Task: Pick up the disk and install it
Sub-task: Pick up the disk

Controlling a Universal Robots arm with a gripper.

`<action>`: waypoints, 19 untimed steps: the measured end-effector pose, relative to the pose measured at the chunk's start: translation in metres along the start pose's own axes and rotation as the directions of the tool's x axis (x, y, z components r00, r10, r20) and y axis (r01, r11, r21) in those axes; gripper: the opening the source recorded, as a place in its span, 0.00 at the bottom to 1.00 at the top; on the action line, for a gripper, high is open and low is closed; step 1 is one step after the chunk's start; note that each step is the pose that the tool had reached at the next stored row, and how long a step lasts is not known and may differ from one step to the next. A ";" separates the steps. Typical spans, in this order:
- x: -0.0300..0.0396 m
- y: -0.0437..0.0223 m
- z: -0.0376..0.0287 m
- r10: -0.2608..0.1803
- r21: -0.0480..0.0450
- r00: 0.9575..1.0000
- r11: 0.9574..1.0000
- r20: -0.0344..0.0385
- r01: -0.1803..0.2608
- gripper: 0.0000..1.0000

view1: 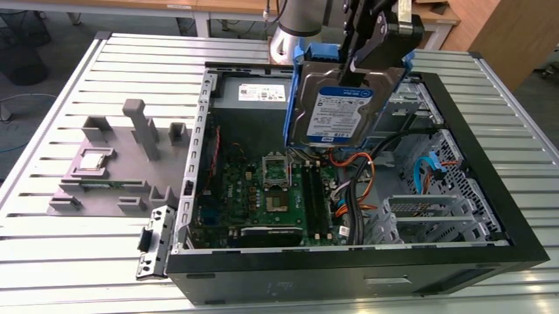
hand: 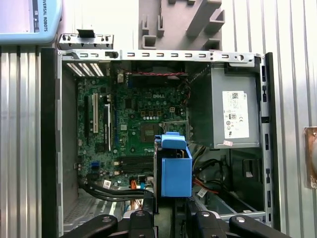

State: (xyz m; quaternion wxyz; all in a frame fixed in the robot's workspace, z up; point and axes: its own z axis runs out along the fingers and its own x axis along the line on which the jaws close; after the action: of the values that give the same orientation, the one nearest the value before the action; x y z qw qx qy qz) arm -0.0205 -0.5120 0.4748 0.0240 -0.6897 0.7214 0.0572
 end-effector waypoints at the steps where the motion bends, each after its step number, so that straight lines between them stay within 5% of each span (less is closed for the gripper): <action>1: 0.0005 0.0000 -0.0001 0.000 0.000 1.000 1.000 0.000 0.000 0.35; 19: 0.0108 -0.0005 -0.0013 0.000 0.000 1.000 1.000 0.000 0.000 0.35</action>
State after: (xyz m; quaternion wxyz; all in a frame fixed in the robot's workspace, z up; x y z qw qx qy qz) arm -0.0205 -0.5229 0.4748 0.0240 -0.6897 0.7215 0.0572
